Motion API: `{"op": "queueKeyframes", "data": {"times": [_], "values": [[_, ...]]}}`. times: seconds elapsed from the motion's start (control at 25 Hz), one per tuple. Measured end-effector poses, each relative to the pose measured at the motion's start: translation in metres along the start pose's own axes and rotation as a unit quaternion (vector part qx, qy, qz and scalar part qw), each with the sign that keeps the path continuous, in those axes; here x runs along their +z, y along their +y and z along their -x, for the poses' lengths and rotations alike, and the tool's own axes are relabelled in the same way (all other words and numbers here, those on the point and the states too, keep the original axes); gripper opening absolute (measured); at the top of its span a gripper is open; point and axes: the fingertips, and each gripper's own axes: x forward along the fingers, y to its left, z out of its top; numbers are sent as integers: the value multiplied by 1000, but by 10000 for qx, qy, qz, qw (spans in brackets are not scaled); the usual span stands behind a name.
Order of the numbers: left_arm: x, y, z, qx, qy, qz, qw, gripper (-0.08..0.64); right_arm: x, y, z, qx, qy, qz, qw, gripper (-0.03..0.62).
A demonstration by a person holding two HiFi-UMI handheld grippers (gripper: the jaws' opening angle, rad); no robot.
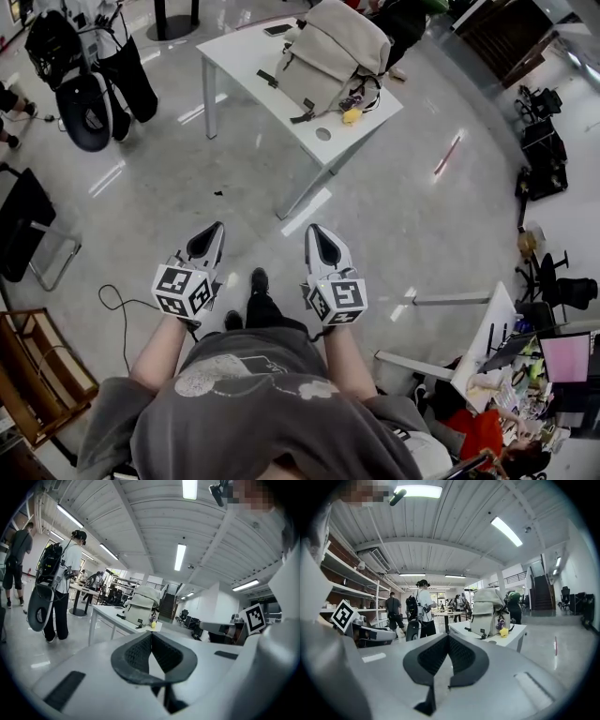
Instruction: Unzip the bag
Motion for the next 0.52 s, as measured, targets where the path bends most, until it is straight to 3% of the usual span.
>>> {"op": "queueKeyframes", "data": {"times": [0.12,0.32,0.52], "values": [[-9,-10,14,-20,-11,103,9999,8,-3,6,20,-42,25,75,10000,-2],[13,1,30,-92,-46,70,9999,8,14,32,8,-19,46,141,9999,-2],[-10,-36,-9,-222,-152,-21,9996,8,-1,-8,20,57,-60,398,9992,-2]]}}
